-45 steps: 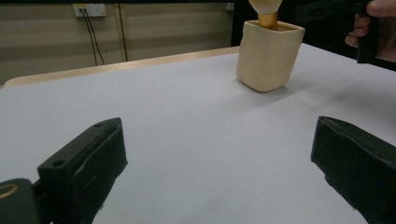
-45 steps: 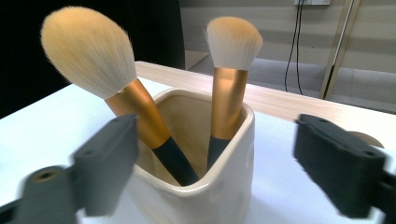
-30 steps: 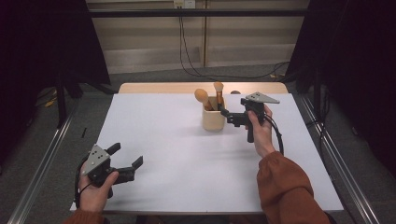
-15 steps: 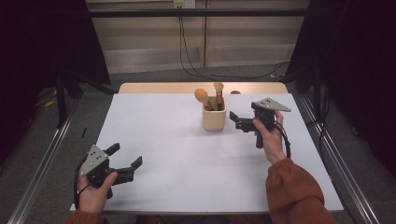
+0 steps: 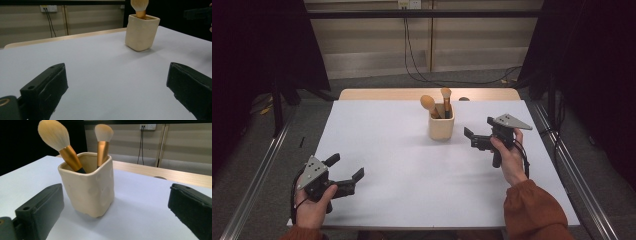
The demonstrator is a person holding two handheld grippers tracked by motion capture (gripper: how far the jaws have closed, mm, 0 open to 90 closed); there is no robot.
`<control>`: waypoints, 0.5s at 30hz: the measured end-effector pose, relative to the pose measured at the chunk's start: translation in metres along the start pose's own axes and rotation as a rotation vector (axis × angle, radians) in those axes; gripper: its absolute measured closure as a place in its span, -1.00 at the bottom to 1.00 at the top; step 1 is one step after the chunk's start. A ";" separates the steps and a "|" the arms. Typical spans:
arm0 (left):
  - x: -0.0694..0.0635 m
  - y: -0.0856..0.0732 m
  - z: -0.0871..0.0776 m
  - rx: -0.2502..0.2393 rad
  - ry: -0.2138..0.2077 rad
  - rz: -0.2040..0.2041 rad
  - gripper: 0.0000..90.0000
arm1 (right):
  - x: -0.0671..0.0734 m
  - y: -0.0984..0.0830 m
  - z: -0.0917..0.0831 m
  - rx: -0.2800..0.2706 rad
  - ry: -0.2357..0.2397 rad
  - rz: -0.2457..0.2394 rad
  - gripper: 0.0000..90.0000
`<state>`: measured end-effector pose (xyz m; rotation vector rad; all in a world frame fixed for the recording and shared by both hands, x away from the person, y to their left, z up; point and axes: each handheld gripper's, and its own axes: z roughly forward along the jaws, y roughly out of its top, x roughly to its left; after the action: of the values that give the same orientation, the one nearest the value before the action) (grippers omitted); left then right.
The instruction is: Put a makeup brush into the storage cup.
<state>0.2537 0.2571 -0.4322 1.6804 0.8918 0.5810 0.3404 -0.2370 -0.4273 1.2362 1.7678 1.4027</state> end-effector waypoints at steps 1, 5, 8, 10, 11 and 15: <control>0.000 0.000 0.000 -0.001 -0.001 -0.001 -0.93 | 0.000 -0.001 -0.002 -0.001 -0.003 0.003 -1.00; 0.000 0.000 0.000 0.000 0.002 0.000 -0.93 | -0.002 -0.004 -0.010 -0.017 -0.009 0.014 -1.00; 0.000 0.000 -0.001 -0.002 0.006 -0.004 -0.93 | -0.003 -0.005 -0.015 -0.021 -0.014 0.010 -1.00; -0.001 0.000 -0.001 -0.003 0.006 -0.004 -0.93 | -0.002 -0.007 -0.018 -0.024 -0.015 0.000 -0.99; -0.001 0.000 -0.001 -0.003 0.006 -0.003 -0.93 | -0.002 -0.007 -0.020 -0.022 -0.017 0.000 -0.99; -0.001 0.000 -0.001 -0.003 0.006 -0.004 -0.93 | -0.003 -0.012 -0.025 -0.012 -0.015 -0.014 -0.99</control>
<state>0.2521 0.2575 -0.4322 1.6750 0.8978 0.5844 0.3166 -0.2505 -0.4319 1.2228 1.7516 1.3908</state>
